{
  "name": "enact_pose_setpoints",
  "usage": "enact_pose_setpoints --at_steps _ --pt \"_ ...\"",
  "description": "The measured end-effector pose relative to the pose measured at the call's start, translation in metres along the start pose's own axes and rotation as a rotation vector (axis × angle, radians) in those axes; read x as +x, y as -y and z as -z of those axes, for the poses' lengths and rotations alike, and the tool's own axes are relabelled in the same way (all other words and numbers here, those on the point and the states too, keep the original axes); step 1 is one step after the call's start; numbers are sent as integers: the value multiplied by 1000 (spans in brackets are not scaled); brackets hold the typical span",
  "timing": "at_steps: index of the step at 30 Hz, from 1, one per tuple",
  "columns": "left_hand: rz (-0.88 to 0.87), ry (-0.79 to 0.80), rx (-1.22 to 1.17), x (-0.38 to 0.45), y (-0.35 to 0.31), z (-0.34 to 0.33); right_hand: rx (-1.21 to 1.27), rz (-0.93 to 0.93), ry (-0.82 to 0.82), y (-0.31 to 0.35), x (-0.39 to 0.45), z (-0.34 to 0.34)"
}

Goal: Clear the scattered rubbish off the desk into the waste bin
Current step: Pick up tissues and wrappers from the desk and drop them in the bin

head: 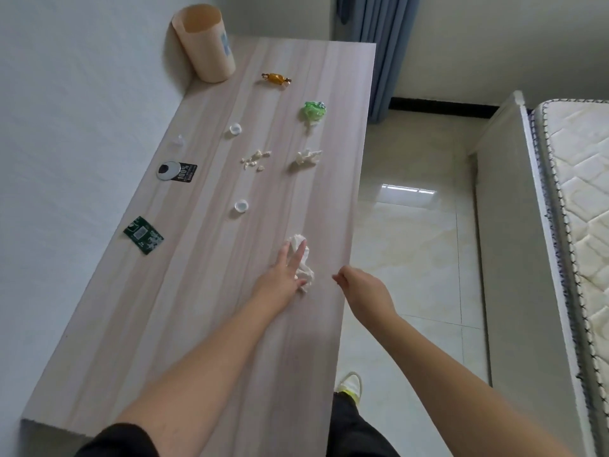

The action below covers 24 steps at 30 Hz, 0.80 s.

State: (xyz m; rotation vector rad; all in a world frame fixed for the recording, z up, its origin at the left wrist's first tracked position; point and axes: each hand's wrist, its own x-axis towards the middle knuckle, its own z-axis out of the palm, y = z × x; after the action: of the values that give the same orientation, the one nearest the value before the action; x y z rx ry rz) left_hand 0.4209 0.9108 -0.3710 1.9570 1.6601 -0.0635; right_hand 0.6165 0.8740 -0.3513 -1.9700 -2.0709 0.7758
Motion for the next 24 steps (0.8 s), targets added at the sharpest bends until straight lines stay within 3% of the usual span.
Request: enact_pose_setpoints --at_steps 3,10,14,19,24 --pt "84 43 51 13 -13 -17 -35 -28 2 -23 -5 14" --pt "192 -48 -9 -2 -13 -36 -131 -10 -21 -47 -16 39" --pt "143 -109 76 -34 -26 -30 -173 16 0 -51 -30 49" --pt "53 -287 17 -84 -40 -9 -183 51 42 -46 -53 58" --pt "-53 -404 -118 -119 -48 14 5 43 152 -38 -85 70"
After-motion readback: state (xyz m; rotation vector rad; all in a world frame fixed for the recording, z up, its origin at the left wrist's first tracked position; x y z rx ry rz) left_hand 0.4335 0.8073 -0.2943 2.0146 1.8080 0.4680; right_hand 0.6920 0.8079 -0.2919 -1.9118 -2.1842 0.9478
